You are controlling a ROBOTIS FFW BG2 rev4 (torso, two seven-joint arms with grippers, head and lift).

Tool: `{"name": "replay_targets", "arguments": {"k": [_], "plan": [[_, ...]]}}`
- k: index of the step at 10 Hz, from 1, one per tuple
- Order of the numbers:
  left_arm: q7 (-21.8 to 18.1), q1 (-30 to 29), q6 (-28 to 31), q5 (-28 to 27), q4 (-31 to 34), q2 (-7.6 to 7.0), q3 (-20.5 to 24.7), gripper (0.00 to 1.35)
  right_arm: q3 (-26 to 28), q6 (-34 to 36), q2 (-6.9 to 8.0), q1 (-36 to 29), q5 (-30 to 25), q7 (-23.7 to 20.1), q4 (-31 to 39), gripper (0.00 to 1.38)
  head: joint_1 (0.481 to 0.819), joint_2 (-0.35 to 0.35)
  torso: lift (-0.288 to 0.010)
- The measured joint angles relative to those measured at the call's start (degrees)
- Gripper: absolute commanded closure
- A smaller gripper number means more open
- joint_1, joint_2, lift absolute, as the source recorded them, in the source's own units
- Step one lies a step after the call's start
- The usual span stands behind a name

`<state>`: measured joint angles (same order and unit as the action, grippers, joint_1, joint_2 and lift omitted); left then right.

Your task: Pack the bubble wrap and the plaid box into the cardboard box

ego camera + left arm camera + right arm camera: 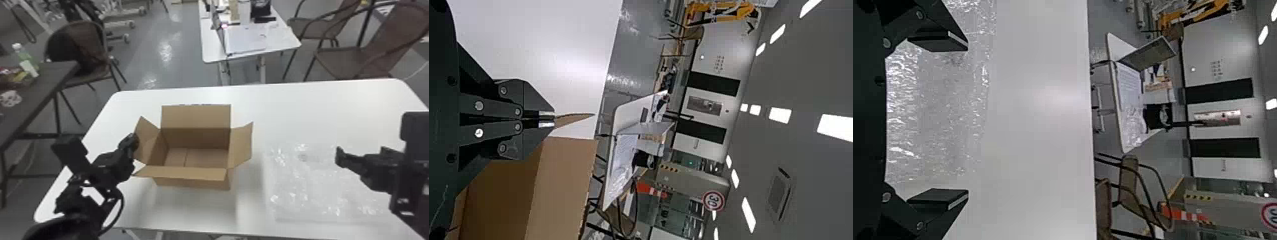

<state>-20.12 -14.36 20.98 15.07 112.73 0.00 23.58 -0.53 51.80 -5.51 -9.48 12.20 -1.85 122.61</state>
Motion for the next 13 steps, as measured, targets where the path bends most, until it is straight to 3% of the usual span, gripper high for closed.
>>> {"name": "replay_targets", "arguments": {"k": [1,3,6,8,11,12,13], "plan": [[0.0,0.03,-0.09,0.0,-0.07,0.0,-0.05,1.2,0.86,2.08,-0.64,0.58,3.9,0.51,-1.85,0.24,0.695,0.192,-0.121],[0.0,0.06,-0.13,0.23,-0.28,0.0,-0.3,1.2,1.87,8.46,-0.08,2.2,7.46,2.55,-3.03,0.24,0.695,0.194,-0.121],[0.0,0.18,-0.22,0.01,-0.37,0.0,-0.62,1.2,2.41,17.4,0.52,6.11,10.22,7.54,-4.33,0.24,0.695,0.19,-0.121],[0.0,0.26,-0.28,-0.49,-0.49,0.0,-1.0,1.2,2.57,24.14,0.5,11.11,11.76,8.66,-6.69,0.26,0.695,0.188,-0.121],[0.0,0.3,-0.67,-0.9,-0.75,0.0,-1.33,1.2,3.79,26.75,-1.17,15.1,21.1,9.88,-14.33,0.28,0.695,0.202,-0.121],[0.0,0.3,-0.89,-0.92,-0.83,0.0,-1.3,1.2,3.98,26.64,-1.58,15.19,23.05,11.7,-15.48,0.28,0.695,0.202,-0.121],[0.0,0.29,-1.02,-0.97,-0.84,0.0,-1.27,1.2,4.24,26.77,-1.68,15.19,25.86,16.33,-16.32,0.29,0.695,0.196,-0.121]]}}
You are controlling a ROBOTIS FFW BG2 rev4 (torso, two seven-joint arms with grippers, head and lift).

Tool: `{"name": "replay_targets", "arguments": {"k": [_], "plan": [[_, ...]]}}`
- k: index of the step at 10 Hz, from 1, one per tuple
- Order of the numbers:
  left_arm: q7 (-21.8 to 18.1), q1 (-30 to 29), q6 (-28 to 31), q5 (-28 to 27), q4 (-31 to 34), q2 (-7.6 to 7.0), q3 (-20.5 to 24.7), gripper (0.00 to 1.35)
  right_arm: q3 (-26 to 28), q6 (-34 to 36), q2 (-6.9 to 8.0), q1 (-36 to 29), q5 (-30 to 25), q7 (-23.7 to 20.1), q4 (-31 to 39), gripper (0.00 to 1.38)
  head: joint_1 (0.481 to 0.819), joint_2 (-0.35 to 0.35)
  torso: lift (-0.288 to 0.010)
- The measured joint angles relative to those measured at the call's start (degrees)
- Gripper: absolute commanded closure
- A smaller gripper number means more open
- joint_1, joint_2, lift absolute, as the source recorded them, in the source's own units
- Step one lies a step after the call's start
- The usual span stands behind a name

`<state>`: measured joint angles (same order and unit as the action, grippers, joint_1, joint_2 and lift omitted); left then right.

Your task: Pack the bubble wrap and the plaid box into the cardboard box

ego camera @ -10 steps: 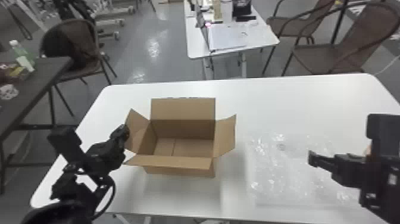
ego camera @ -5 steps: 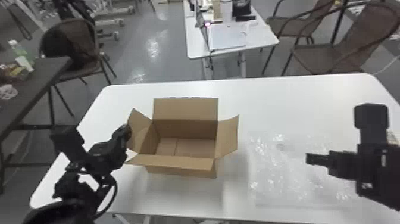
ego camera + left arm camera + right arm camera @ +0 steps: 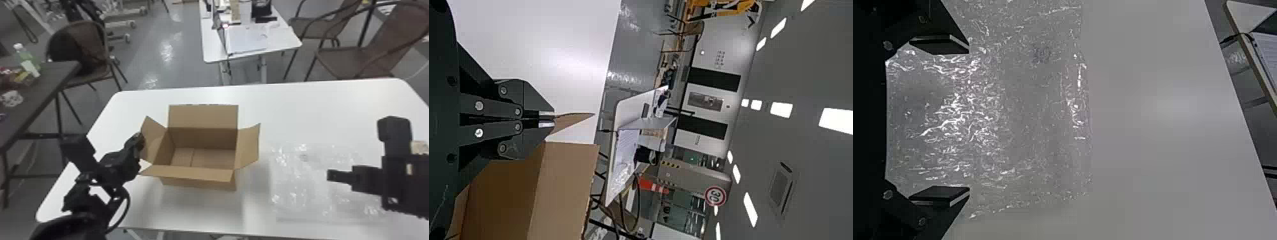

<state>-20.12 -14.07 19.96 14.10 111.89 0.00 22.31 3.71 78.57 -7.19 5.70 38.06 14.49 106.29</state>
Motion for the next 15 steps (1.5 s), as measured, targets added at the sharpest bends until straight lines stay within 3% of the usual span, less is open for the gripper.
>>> {"name": "replay_targets", "arguments": {"k": [2,3,4,5,8,12,15], "plan": [[0.0,0.01,-0.16,-0.3,-0.21,0.0,-0.13,1.2,0.6,0.97,-0.78,1.06,5.31,2.04,-4.12,0.72,0.695,0.201,-0.121],[0.0,0.07,-0.2,-0.4,-0.41,0.0,-0.3,1.2,0.56,0.27,-1.87,1.35,8.05,1.94,-6.76,0.71,0.695,0.202,-0.121],[0.01,0.09,-0.41,-0.57,-0.51,0.0,-0.41,1.2,0.25,-1.3,-2.83,1.13,10.28,1.94,-8.02,0.91,0.695,0.203,-0.121],[0.05,0.1,-0.7,-0.67,-0.59,0.0,-0.42,1.2,0.1,-3.23,-3.12,0.27,11.46,1.94,-7.59,1.25,0.695,0.205,-0.121],[0.02,-0.05,-0.98,-0.81,-0.7,0.0,-0.43,1.2,0.53,-8.28,-3.25,-2.72,14.85,2.03,-1.61,1.29,0.695,0.214,-0.121],[0.0,0.01,-0.8,-0.97,-0.79,0.0,-0.52,1.2,6.67,-3.93,-3.32,-2.52,30.06,11.17,6.3,1.29,0.695,0.212,-0.121],[0.02,0.01,-0.88,-1.01,-0.79,0.0,-0.55,1.2,10.99,-1.74,-3.3,-1.08,38.76,14.76,12.43,1.29,0.695,0.209,-0.121]]}}
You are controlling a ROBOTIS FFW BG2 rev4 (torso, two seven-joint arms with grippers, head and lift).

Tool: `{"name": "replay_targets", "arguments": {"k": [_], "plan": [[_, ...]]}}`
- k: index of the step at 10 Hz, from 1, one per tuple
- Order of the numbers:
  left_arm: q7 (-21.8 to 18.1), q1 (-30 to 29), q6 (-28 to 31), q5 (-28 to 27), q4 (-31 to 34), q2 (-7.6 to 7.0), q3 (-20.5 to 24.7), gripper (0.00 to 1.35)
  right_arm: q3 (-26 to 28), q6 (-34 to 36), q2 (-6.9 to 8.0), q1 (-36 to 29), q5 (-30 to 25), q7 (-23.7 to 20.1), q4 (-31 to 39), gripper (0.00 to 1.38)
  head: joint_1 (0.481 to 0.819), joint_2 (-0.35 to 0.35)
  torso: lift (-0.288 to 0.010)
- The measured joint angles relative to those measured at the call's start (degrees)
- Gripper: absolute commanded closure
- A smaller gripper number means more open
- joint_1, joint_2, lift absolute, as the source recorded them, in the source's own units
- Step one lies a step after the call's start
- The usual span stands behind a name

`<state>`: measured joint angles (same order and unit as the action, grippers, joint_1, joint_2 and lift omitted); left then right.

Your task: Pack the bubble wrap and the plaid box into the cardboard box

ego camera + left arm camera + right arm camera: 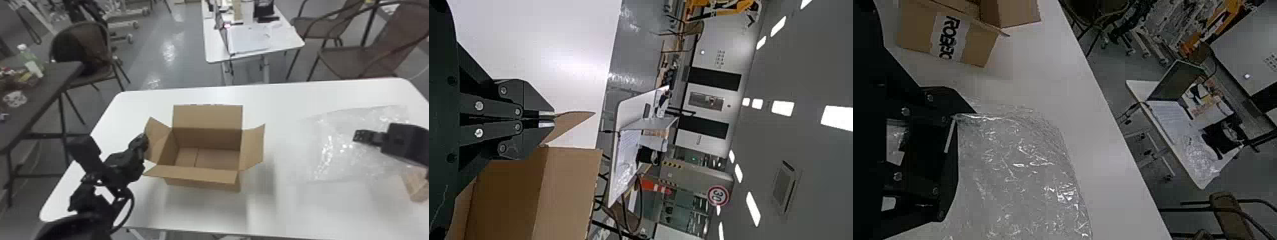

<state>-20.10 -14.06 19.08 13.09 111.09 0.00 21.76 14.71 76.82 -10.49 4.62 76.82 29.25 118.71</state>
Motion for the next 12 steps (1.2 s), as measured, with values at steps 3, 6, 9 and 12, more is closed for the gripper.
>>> {"name": "replay_targets", "arguments": {"k": [3,6,9,12], "plan": [[0.05,0.04,0.12,-0.46,-0.13,0.0,-0.27,1.2,0.84,1.11,-0.56,3.49,10.71,3.02,2.36,1.29,0.695,0.234,-0.121],[0.05,0.63,0.35,-1.11,-0.25,0.0,-0.89,1.2,0.25,1.21,-1.59,8.48,16.36,3.01,4.74,1.29,0.673,0.25,-0.121],[0.09,0.97,0.69,-1.23,-0.51,0.0,-1.44,1.2,-5.49,-0.81,-1.3,11.28,17.88,-7.47,-2.81,1.29,0.66,0.307,-0.121],[0.16,0.98,0.46,-1.27,-0.61,0.0,-1.54,1.2,-18.13,-9.61,0.9,14.56,-5.67,-39.22,-17.78,1.29,0.667,0.35,-0.121]]}}
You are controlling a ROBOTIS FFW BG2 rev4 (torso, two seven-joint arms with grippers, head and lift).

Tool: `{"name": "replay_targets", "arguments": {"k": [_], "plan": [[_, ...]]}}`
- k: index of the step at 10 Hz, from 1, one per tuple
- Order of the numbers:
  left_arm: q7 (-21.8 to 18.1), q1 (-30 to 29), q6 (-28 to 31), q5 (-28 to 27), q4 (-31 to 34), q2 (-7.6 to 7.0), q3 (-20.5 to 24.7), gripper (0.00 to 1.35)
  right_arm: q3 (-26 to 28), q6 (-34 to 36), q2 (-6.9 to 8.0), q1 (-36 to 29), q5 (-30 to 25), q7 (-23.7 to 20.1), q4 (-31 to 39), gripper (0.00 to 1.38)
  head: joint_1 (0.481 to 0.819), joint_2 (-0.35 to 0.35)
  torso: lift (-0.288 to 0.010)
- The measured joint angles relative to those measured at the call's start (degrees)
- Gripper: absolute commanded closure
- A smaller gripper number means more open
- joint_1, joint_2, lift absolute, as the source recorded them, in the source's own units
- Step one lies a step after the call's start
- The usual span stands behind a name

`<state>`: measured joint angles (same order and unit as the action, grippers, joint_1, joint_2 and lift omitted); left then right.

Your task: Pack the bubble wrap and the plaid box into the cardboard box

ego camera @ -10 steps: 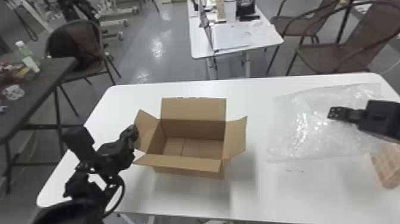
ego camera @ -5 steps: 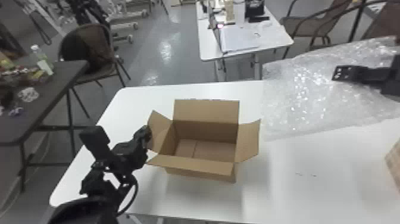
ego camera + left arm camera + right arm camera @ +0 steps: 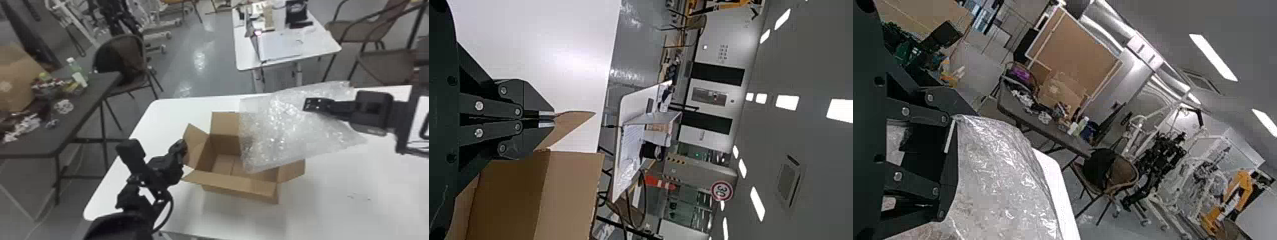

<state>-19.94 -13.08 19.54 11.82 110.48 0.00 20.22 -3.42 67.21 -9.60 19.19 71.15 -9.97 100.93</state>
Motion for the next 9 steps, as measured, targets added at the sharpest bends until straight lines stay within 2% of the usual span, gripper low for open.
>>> {"name": "replay_targets", "arguments": {"k": [2,5,7,8,9], "plan": [[0.0,0.03,-0.03,-0.04,-0.02,0.0,-0.12,1.2,-6.78,-5.92,0.8,3.54,-10.57,-13.08,-10.39,1.29,0.681,0.35,-0.121],[0.18,0.26,-0.03,-0.11,-0.37,0.0,-0.6,1.2,-14.43,-11.69,2.49,7.97,-12.96,-23.77,-22.66,1.29,0.69,0.35,-0.121],[0.18,0.75,-0.03,-0.13,-0.95,0.0,-1.24,1.2,-18.17,-14.12,3.77,11.07,-13.54,-27.91,-27.93,1.29,0.688,0.35,-0.121],[0.22,0.88,-0.03,-0.07,-1.1,0.0,-1.45,1.2,-19.07,-14.79,4.17,11.86,-13.67,-28.54,-29.35,1.01,0.686,0.35,-0.121],[0.32,0.85,-0.23,0.14,-1.13,0.0,-1.5,1.2,-19.28,-14.9,4.24,11.84,-13.85,-28.56,-29.64,0.4,0.687,0.35,-0.121]]}}
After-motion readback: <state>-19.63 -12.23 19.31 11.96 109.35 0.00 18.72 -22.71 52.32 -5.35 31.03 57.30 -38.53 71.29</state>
